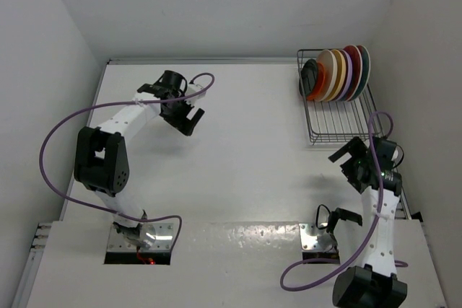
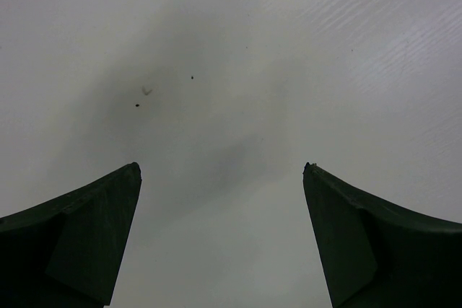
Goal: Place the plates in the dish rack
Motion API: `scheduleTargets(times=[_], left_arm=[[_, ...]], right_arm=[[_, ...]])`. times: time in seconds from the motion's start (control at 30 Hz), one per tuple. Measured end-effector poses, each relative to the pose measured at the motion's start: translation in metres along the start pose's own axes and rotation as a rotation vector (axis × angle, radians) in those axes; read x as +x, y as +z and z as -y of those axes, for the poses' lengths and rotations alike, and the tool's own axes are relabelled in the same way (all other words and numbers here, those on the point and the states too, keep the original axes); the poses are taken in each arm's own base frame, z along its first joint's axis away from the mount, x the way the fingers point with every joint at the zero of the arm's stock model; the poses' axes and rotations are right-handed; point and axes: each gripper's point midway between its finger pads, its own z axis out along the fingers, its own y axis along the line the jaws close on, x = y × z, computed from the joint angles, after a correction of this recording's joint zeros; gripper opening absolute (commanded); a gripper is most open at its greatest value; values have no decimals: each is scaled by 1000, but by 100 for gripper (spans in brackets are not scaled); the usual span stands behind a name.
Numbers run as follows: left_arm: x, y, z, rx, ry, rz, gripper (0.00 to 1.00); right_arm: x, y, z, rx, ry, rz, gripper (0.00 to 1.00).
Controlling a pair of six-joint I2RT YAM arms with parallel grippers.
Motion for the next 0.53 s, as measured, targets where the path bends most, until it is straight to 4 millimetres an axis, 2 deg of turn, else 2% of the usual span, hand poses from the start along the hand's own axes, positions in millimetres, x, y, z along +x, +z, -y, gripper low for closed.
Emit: scheduleTargets(times=[0.53], left_arm=[[-1, 0, 1, 1, -1, 4, 99]], right_arm=[[0, 0, 0, 3, -1, -1, 100]])
